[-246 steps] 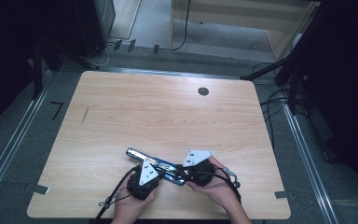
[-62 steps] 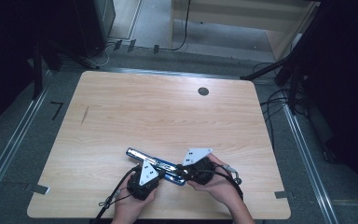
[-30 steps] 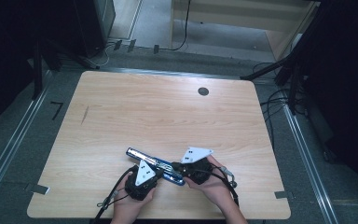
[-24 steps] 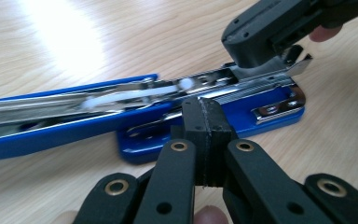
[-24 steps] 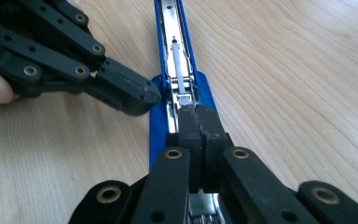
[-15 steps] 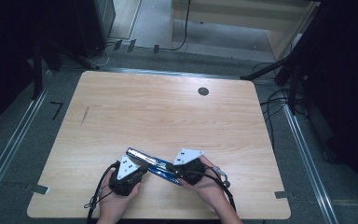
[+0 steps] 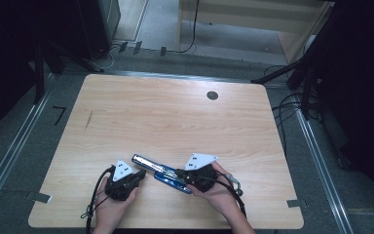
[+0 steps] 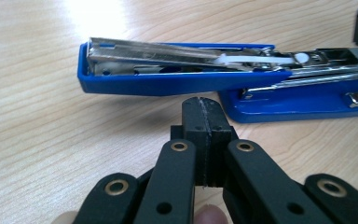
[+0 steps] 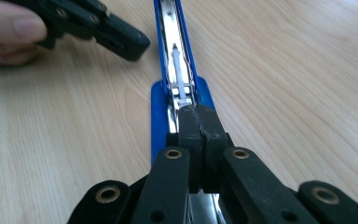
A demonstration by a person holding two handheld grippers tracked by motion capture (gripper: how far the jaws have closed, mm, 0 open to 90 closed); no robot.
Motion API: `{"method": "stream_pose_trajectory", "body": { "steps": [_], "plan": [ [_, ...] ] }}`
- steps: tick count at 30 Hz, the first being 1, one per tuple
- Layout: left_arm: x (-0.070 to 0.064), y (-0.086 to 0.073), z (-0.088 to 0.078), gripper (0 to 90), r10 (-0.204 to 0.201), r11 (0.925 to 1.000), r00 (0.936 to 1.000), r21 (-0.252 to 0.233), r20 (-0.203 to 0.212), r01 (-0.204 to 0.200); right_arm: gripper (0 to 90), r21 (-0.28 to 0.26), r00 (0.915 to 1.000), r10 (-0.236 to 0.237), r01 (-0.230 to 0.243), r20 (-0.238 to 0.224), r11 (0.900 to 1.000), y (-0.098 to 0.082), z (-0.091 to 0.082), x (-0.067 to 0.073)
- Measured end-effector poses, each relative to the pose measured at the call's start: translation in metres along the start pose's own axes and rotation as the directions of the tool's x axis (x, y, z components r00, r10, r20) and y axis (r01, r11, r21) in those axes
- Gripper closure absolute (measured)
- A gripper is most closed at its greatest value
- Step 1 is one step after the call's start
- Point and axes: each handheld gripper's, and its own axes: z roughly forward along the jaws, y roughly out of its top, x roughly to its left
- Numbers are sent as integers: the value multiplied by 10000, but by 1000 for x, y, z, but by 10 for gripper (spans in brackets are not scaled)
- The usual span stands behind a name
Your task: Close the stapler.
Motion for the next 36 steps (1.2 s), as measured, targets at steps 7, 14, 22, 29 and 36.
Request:
{"method": "stream_pose_trajectory", "body": {
  "steps": [7, 14, 22, 29, 36],
  "plan": [
    [3, 2, 4, 900, -192, 9996, 9998, 224, -48, 193, 900, -261, 10000, -5, 4, -24, 9997, 16, 8, 4],
    [3, 3, 9, 900, -225, 9993, 9995, 300, -204, 231, 900, -198, 10000, -37, 36, -85, 9998, 32, 24, 7],
    [4, 5, 10, 900, -459, 9983, 9987, 360, -215, 467, 900, 24, 9999, -18, 18, -135, 10000, 43, 45, 9],
    [4, 6, 11, 900, -414, 9987, 9989, 301, -234, 421, 900, 171, 9997, -229, 228, 48, 9996, 51, 56, 13],
    [4, 7, 9, 900, -453, 9989, 9987, 125, -217, 456, 900, 237, 9996, -285, 284, 16, 9993, 52, 65, 15]
  ]
}}
